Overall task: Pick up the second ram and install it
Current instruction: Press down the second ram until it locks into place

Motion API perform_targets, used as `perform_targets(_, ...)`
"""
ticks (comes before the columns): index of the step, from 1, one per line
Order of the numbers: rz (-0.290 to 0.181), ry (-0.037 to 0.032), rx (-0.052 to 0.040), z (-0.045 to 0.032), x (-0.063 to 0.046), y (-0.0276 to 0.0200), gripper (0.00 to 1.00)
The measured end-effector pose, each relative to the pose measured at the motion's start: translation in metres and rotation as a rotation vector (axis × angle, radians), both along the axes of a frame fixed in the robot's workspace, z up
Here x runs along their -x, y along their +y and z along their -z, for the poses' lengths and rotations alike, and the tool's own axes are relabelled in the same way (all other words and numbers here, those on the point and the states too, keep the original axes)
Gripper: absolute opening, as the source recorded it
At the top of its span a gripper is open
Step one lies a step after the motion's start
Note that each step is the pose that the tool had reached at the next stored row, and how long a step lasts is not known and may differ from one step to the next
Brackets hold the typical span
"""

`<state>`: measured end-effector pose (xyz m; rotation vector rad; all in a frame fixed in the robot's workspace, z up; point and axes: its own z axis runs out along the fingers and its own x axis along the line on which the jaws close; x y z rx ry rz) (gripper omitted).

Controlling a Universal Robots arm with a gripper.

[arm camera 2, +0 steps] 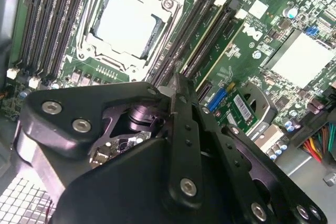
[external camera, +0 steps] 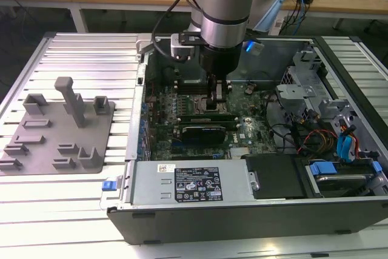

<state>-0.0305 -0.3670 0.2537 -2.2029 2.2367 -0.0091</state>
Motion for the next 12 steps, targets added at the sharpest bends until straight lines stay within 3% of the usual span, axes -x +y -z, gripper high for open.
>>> perform_targets(12,0.000,0.0000,0.0001,-0.0031,0.0000,0.0000,0.08)
